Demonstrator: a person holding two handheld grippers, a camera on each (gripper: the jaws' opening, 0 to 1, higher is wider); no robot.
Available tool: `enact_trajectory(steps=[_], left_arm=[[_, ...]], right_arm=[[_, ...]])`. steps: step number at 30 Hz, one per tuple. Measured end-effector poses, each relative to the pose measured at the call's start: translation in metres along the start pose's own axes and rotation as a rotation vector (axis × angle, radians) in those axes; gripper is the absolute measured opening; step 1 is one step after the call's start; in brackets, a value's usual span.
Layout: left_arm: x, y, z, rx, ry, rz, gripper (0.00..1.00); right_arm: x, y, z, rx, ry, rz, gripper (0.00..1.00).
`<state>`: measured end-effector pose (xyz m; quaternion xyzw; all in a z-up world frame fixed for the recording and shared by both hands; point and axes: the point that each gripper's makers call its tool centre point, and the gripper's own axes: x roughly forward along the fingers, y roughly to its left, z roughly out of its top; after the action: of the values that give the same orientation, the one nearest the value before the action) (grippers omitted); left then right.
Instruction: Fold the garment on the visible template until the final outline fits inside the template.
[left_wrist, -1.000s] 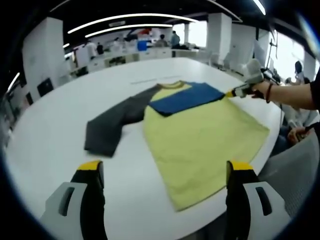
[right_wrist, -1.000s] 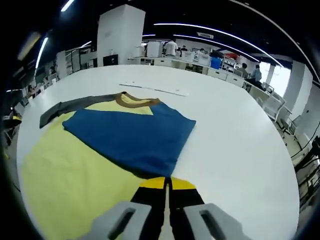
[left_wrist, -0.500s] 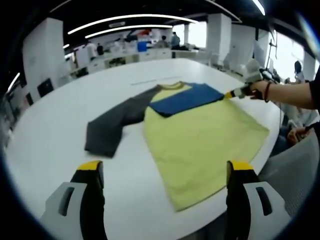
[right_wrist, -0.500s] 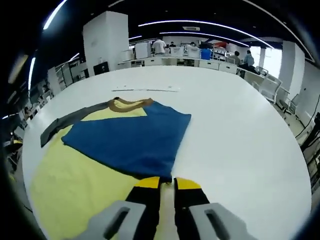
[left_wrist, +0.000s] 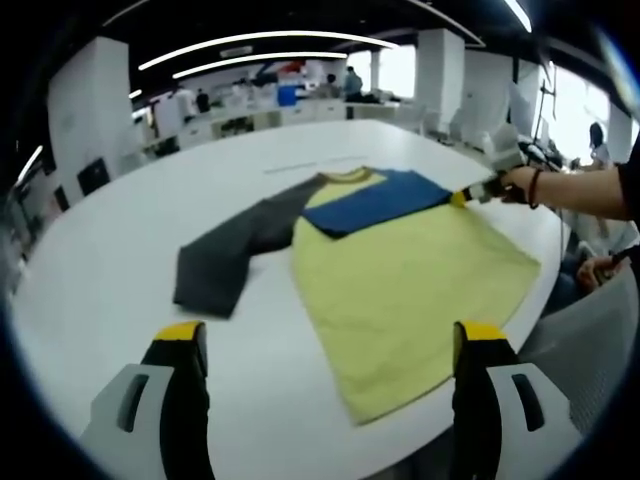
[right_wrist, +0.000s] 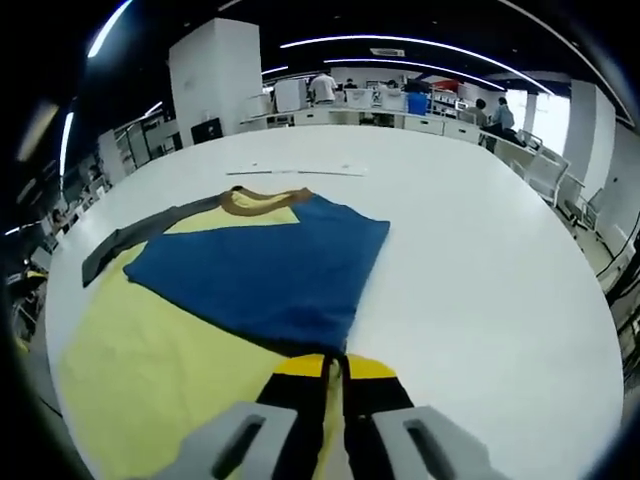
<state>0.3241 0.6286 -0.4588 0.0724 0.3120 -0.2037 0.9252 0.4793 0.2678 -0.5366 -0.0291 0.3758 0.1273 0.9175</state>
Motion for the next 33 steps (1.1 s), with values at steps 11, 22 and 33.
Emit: enact_trajectory(steps=[11,22,33], left_arm=[[0.001,0.002,0.001,-0.006,-0.001,0.002,0.99],[0.006,0.003,0.006,-0.013,-0.017,0.001,0.98],[0.007,0.006,0.008,-0.01,-0.021,0.007,0.96]], right_arm=[[-0.004,-0.016,-0.002,-0.008,0.018,-0.003,0.01],[-0.01,-0.033,-0.005,-0.013,0.034,-0.012,0.01],[-0.01,-0.045,-0.006,-0.015,0.04,-0.015,0.01]])
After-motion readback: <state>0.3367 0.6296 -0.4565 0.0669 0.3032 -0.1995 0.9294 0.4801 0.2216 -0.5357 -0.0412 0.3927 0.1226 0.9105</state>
